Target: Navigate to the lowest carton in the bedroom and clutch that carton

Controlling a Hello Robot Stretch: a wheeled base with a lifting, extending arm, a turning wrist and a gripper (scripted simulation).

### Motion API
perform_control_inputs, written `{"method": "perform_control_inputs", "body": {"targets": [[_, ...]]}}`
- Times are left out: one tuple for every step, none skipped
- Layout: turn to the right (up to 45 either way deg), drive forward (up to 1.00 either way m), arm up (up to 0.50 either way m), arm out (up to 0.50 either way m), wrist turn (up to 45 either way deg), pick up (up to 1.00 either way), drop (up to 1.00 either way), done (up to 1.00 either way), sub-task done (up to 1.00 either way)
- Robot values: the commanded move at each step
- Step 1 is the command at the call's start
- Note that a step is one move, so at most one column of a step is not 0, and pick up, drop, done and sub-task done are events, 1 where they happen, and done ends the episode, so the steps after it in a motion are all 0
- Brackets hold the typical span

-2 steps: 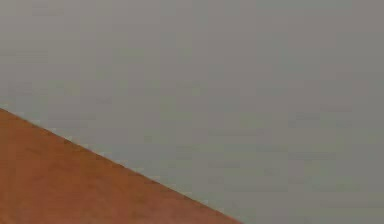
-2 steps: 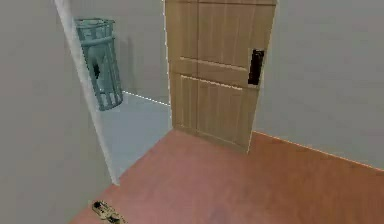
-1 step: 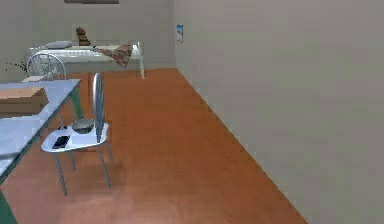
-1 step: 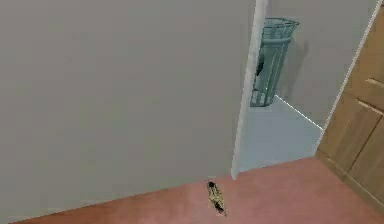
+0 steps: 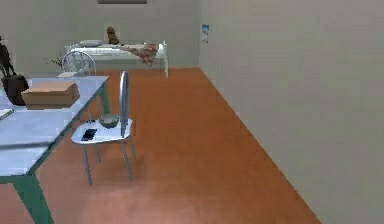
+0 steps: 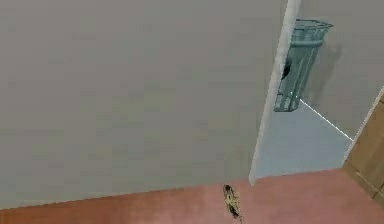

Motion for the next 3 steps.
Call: {"method": "perform_control_inputs", "body": {"targets": [[0.0,1.00,0.00,0.00,0.0,0.00,0.00,0.00,0.00],[-18.0,0.00,0.00,0.00,0.0,0.00,0.00,0.00,0.00],[0.0,0.10,0.00,0.00,0.0,0.00,0.00,0.00,0.00]]}}
